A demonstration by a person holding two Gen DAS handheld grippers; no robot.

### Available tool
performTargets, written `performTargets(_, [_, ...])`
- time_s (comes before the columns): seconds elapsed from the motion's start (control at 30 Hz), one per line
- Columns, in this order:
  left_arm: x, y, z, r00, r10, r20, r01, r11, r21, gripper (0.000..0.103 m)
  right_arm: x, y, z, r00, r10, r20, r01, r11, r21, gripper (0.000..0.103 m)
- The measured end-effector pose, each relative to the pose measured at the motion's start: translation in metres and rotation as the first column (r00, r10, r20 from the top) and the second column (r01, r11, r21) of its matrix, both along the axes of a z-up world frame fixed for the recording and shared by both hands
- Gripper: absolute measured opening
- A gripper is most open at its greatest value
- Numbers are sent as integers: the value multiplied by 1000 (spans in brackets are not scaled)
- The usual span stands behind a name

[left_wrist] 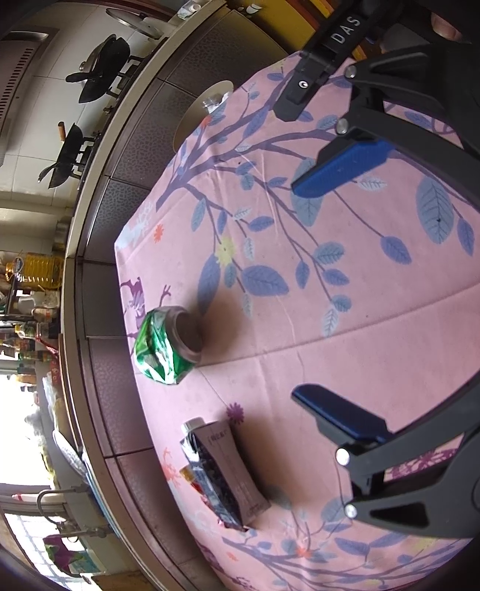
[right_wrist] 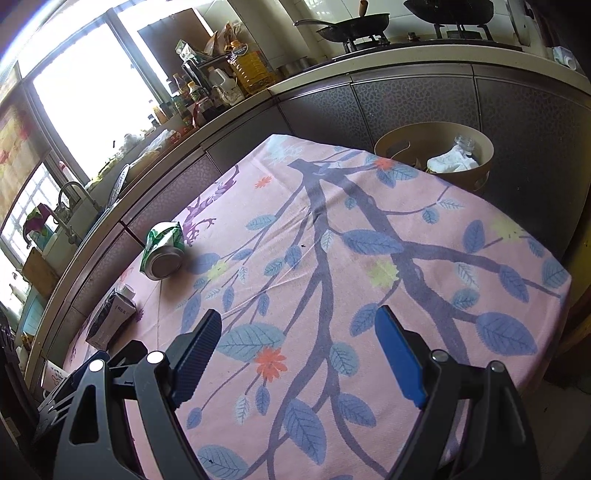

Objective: Collect trash

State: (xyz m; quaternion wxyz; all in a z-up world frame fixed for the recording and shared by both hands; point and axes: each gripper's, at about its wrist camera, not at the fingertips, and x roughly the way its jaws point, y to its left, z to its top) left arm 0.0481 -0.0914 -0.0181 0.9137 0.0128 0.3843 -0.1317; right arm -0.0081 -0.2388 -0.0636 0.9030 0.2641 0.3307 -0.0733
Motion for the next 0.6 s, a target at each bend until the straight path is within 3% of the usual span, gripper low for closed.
performTargets(0.6, [-1,4,-1,1000,9,28,-9,1000,21,97,4,6,-2,999,33,-12,-33,999,8,81])
